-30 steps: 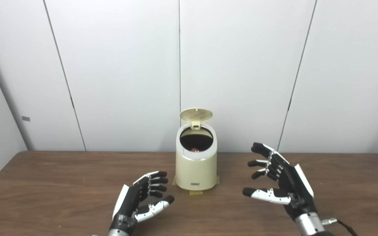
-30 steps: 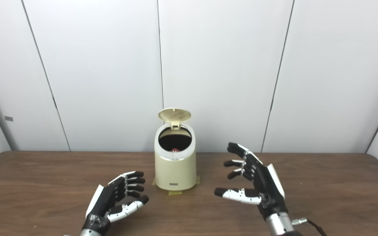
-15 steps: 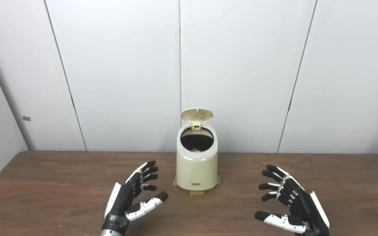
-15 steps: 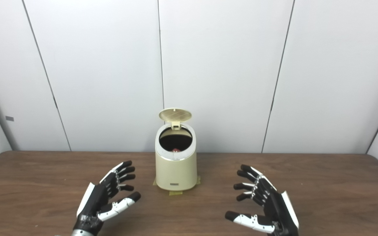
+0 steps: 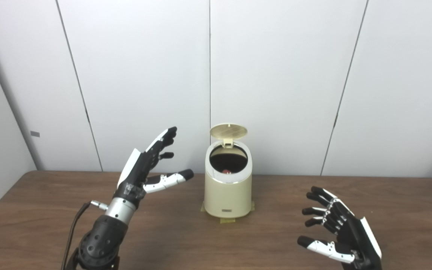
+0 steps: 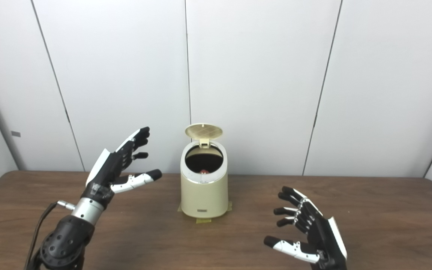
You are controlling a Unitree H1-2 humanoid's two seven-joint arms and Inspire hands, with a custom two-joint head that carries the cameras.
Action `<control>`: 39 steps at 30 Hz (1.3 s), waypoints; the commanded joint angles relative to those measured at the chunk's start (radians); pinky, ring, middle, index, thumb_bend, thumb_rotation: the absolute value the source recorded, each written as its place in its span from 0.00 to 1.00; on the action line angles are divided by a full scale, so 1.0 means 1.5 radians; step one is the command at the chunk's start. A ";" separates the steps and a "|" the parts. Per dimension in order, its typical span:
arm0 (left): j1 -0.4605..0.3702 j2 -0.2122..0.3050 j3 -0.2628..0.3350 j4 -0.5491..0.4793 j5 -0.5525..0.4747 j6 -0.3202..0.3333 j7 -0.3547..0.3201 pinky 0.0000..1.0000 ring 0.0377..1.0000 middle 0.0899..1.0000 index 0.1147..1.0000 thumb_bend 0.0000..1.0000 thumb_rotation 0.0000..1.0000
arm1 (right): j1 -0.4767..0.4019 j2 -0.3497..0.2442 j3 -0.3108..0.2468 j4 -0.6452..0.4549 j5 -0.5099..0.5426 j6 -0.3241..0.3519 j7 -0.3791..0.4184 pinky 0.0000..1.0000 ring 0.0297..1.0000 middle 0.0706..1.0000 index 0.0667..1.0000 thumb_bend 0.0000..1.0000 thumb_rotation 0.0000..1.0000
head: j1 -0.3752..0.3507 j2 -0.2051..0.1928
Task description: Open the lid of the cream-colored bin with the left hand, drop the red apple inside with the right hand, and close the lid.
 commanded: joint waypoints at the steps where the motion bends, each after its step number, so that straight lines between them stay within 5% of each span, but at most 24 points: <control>1: -0.058 0.015 -0.006 0.009 0.017 0.003 -0.004 0.79 0.92 0.95 0.90 0.88 0.38 | -0.022 -0.002 -0.004 -0.012 0.001 -0.018 -0.005 0.53 0.64 0.77 0.78 0.80 0.19 | 0.001 0.000; 7: -0.118 0.008 -0.027 0.103 0.048 -0.032 0.013 0.78 0.92 0.94 0.90 0.81 0.28 | -0.022 0.003 -0.002 -0.009 0.005 -0.019 -0.006 0.52 0.64 0.78 0.78 0.80 0.18 | -0.011 -0.003; 18: -0.189 -0.018 -0.064 0.249 0.090 -0.070 0.030 0.83 0.94 0.95 0.91 0.85 0.28 | -0.014 0.005 0.002 -0.021 -0.003 -0.021 -0.007 0.51 0.63 0.77 0.79 0.79 0.16 | -0.021 0.001; 29: -0.240 -0.023 -0.097 0.291 0.140 -0.077 0.030 0.96 1.00 0.99 0.95 0.88 0.37 | -0.012 0.007 0.002 -0.028 -0.011 -0.014 -0.010 0.49 0.62 0.77 0.79 0.79 0.18 | -0.025 0.004; 39: -0.268 -0.014 -0.104 0.275 0.155 -0.064 0.017 0.95 1.00 1.00 0.97 0.91 0.39 | -0.012 0.014 0.004 -0.034 -0.015 -0.003 -0.012 0.49 0.62 0.77 0.78 0.79 0.18 | -0.027 0.005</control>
